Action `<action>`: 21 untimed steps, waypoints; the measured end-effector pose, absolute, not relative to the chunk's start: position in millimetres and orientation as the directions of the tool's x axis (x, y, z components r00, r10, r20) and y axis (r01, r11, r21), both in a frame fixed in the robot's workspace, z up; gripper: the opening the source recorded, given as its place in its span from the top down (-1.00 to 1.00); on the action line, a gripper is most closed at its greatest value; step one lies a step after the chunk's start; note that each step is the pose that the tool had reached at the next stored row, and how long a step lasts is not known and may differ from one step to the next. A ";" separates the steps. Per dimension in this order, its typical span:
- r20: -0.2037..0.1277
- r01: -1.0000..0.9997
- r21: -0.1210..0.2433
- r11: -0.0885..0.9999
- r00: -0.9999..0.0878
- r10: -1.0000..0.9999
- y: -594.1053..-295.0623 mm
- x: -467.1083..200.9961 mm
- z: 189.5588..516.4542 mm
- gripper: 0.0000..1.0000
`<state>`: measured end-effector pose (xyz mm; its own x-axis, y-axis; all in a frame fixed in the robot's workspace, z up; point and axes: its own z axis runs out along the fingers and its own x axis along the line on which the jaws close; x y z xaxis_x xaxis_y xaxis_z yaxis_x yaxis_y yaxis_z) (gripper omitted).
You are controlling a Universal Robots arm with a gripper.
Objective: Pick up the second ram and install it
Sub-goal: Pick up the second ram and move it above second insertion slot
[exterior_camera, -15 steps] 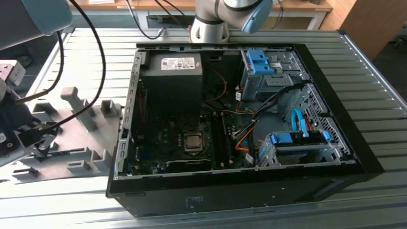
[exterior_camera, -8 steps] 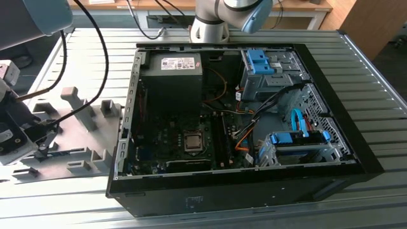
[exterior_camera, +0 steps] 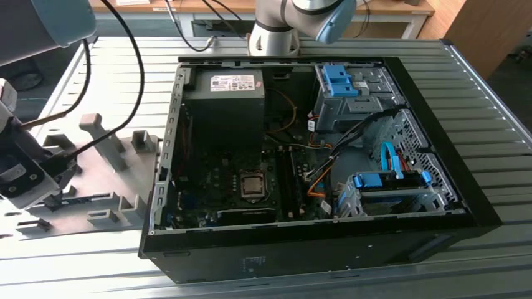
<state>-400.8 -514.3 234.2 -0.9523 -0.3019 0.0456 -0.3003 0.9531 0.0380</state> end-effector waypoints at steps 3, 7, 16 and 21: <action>0.046 -0.353 0.038 0.935 -0.934 -0.354 -514.3 -400.8 234.2 0.79; 0.046 -0.419 0.038 0.907 -0.906 -0.420 -514.3 -400.8 234.2 0.79; 0.046 -0.552 0.038 0.833 -0.832 -0.554 -514.3 -400.8 234.2 0.79; 0.046 -0.615 0.038 0.787 -0.786 -0.616 -514.3 -400.8 234.2 0.79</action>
<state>-400.8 -514.3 234.2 -0.7861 -0.6164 0.0456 -0.6153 0.7874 0.0380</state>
